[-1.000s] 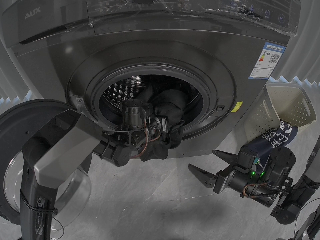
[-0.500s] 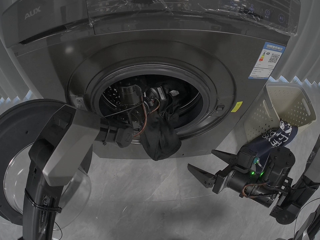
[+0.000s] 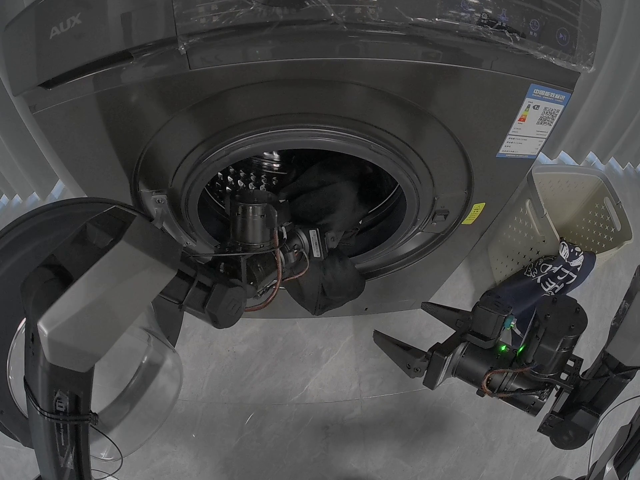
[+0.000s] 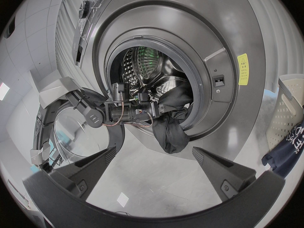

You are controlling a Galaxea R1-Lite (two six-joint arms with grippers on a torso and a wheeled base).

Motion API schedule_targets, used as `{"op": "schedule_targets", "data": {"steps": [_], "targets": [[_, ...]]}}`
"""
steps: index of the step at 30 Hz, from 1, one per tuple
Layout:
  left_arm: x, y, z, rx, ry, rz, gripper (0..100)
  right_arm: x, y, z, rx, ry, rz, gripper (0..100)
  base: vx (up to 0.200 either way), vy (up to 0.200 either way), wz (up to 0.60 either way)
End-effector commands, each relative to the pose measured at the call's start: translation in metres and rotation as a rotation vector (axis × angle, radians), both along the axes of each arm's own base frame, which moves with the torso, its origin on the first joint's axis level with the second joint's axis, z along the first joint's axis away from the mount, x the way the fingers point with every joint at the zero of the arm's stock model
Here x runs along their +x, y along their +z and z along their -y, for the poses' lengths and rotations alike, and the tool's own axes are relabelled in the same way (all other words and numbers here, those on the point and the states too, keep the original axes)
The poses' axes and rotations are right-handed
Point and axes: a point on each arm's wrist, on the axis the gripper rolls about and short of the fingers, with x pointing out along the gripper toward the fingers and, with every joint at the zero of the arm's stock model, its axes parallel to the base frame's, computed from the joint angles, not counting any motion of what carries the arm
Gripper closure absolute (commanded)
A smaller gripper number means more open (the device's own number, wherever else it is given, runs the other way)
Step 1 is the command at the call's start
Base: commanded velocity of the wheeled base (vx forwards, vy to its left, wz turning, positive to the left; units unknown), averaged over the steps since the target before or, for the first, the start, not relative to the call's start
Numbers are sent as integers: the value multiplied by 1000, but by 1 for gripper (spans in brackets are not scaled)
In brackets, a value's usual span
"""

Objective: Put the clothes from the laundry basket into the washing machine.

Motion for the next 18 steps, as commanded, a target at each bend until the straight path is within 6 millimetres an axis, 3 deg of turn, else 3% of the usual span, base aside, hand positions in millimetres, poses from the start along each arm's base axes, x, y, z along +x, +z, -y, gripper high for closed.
{"op": "schedule_targets", "data": {"steps": [1,2,5,6,9,18], "targets": [[-19,1,-9,42,-29,-47,0,0,-3,-2,-7,4,-9,0,0,0,0],[-16,-12,-9,59,-32,-66,0,0,-3,-3,-7,9,-9,0,0,0,0],[-10,-23,-8,69,-26,-81,0,0,-3,-3,-7,9,-9,0,0,0,0],[-9,-24,-7,71,-26,-85,100,0,-3,-3,-7,9,-9,0,0,0,0],[-7,-26,-6,70,-28,-84,100,0,-3,-3,-7,9,-9,0,0,0,0],[21,10,9,-103,9,77,100,0,-2,-3,-4,9,-6,0,0,0,0]]}}
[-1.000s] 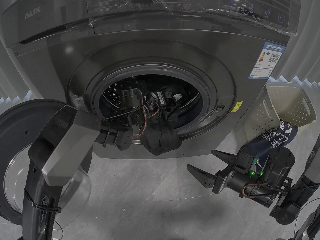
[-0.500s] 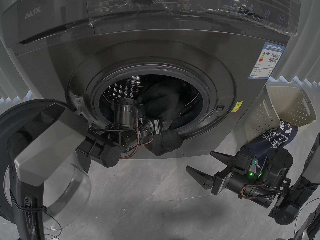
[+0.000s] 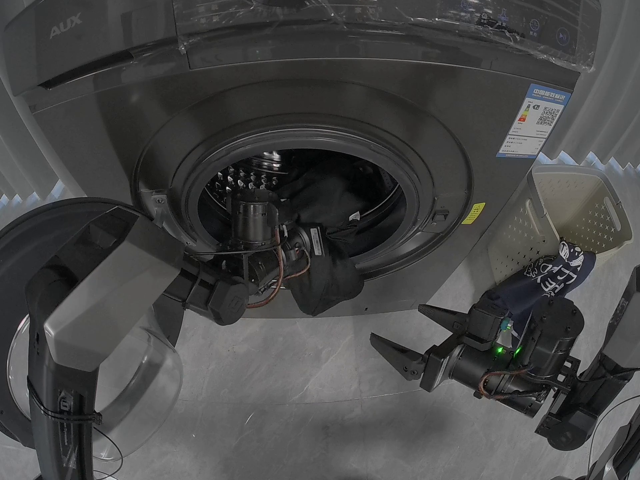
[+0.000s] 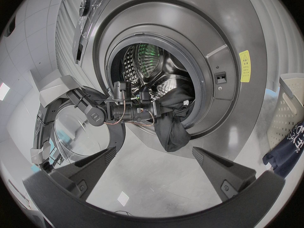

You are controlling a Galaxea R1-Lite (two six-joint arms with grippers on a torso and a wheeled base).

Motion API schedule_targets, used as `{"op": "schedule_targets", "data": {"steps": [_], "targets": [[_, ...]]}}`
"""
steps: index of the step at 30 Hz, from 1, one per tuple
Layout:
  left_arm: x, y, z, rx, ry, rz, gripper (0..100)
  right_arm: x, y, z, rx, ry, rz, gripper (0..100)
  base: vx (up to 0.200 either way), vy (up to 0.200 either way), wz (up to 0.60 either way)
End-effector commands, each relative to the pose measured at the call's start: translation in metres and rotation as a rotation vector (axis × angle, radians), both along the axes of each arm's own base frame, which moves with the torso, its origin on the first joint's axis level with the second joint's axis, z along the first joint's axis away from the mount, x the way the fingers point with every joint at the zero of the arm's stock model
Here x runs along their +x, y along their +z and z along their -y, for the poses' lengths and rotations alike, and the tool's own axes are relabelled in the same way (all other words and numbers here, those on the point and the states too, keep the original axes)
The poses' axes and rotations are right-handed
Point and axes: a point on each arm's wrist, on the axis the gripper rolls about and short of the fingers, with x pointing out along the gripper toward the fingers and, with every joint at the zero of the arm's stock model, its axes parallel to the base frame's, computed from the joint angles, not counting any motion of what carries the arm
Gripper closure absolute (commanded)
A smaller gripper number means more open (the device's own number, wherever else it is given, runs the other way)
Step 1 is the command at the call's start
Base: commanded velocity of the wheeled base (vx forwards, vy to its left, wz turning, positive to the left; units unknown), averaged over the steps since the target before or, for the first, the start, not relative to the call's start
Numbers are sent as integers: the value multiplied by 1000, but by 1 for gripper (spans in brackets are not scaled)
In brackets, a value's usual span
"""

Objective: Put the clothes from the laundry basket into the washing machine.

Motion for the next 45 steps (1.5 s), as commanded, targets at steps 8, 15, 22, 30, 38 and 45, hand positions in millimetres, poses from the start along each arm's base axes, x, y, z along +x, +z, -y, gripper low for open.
{"op": "schedule_targets", "data": {"steps": [8,15,22,30,38,45], "targets": [[32,21,10,-183,93,200,100,1,1,0,3,-3,4,0,0,0,0],[12,31,9,-161,63,145,0,2,1,0,3,-5,4,0,0,0,0],[-17,30,2,-74,-5,-4,0,1,0,0,2,-2,2,0,0,0,0],[-20,-11,4,0,-53,-108,0,0,1,-1,2,3,5,0,0,0,0],[-12,-28,11,12,-73,-129,100,1,2,-1,7,1,10,0,0,0,0],[9,3,16,-70,-34,3,100,1,2,-1,7,1,8,0,0,0,0]]}}
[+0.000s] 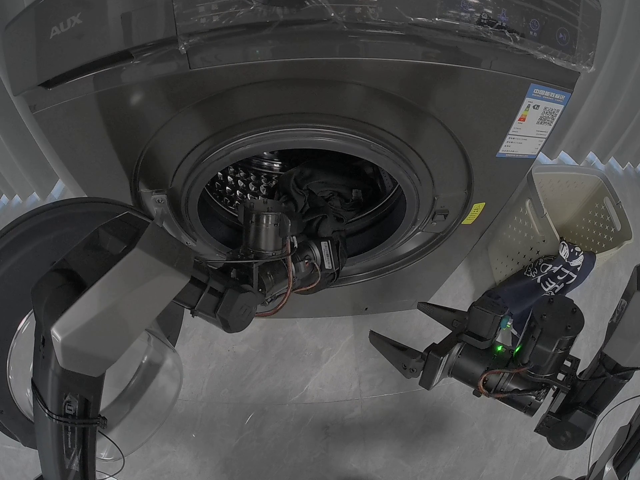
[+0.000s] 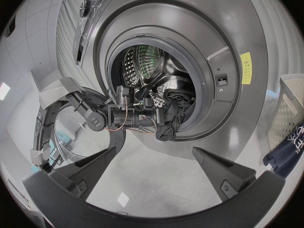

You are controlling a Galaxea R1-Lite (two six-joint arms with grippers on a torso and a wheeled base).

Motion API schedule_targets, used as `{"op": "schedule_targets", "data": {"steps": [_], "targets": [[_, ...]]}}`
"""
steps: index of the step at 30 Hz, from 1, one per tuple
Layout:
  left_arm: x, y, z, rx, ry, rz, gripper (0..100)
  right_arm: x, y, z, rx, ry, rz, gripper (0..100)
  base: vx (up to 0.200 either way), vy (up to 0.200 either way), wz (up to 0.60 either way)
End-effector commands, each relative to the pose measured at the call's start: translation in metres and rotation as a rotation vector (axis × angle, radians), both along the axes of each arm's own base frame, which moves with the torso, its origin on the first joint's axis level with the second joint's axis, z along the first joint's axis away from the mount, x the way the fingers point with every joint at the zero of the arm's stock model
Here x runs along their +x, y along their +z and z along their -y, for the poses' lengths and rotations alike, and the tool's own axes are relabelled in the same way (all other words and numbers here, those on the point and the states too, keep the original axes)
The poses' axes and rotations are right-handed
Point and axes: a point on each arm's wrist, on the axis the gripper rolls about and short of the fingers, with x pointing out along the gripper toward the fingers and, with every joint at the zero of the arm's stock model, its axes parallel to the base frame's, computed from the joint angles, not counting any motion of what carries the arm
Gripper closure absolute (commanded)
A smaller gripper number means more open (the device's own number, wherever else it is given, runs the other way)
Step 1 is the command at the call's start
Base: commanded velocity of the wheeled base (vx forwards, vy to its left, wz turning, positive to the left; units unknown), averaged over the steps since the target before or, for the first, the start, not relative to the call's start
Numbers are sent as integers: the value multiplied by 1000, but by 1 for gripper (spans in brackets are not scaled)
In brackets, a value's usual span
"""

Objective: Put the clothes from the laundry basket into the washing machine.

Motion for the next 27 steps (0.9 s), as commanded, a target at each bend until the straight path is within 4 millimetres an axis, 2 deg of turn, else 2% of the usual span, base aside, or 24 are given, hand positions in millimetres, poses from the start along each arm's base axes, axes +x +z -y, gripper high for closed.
{"op": "schedule_targets", "data": {"steps": [1,4,9,17,21,22,25,27], "targets": [[20,20,4,-71,46,106,100,0,0,0,1,1,0,0,0,0,0],[40,36,6,-194,141,242,100,0,0,0,0,1,-1,0,0,0,0],[57,51,7,-258,189,344,100,0,-1,0,-1,1,-2,0,0,0,0],[64,50,12,-278,194,372,100,1,-2,-1,-4,1,-8,0,0,0,0],[62,40,10,-248,195,332,100,1,-4,-1,-6,1,-10,0,0,0,0],[58,40,9,-240,192,319,0,1,-4,-1,-7,1,-9,0,0,0,0],[48,41,5,-206,191,271,0,1,-4,-1,-7,1,-11,0,0,0,0],[29,43,-2,-139,167,187,0,1,-4,-1,-7,1,-11,0,0,0,0]]}}
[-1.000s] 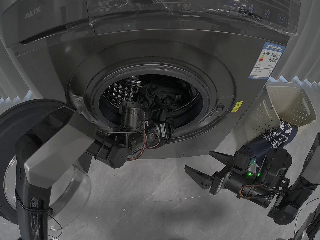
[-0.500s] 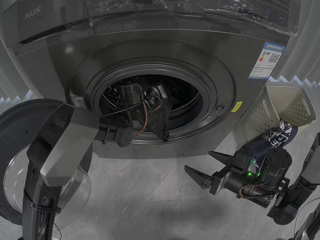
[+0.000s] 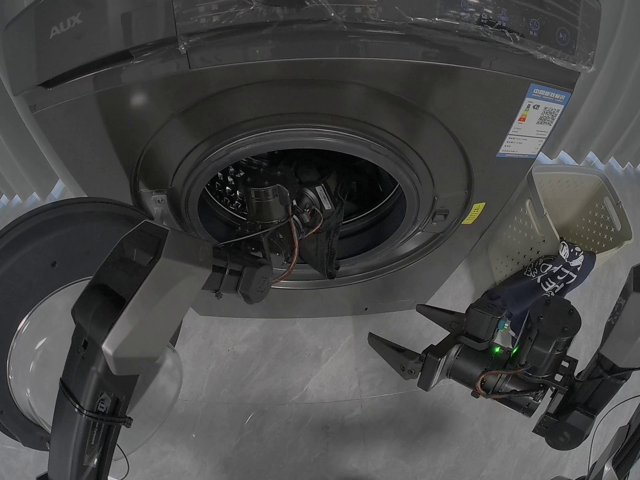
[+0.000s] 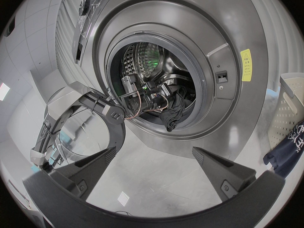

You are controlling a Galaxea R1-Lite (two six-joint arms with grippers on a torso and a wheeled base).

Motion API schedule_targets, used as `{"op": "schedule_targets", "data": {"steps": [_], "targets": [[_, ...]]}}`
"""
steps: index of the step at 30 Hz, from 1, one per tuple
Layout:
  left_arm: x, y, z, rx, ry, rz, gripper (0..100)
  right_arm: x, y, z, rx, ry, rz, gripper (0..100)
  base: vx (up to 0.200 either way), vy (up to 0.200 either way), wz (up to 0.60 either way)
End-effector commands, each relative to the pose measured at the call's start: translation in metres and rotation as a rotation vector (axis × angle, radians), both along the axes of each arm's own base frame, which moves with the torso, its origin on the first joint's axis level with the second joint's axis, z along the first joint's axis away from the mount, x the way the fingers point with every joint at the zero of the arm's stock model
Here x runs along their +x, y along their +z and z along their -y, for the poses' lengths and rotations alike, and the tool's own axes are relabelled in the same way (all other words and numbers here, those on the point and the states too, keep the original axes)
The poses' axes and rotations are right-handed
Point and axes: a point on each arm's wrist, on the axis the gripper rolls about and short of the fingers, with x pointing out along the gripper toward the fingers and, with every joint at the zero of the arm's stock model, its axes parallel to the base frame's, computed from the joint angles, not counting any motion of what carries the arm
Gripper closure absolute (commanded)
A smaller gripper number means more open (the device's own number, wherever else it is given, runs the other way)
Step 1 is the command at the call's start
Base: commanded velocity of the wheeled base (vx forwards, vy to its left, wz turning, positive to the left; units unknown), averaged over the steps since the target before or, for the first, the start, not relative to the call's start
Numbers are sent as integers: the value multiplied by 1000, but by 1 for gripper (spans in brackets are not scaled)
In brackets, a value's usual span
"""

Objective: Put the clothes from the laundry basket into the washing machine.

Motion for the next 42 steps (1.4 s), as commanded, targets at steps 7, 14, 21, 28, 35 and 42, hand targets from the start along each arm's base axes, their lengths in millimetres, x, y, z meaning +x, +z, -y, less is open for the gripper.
{"op": "schedule_targets", "data": {"steps": [7,14,21,28,35,42], "targets": [[-58,2,-18,228,-106,-260,0,0,-1,0,-3,1,-4,0,0,0,0],[-54,-34,-10,302,-123,-332,0,0,-1,-1,-2,2,-2,0,0,0,0],[-40,-56,-4,325,-120,-330,100,0,0,-1,2,2,2,0,0,0,0],[-28,-18,1,178,-100,-246,100,1,1,-1,5,1,6,0,0,0,0],[-5,22,2,-46,-34,-76,100,2,1,-2,6,1,7,0,0,0,0],[16,3,7,-28,46,-7,100,2,2,-2,8,1,9,0,0,0,0]]}}
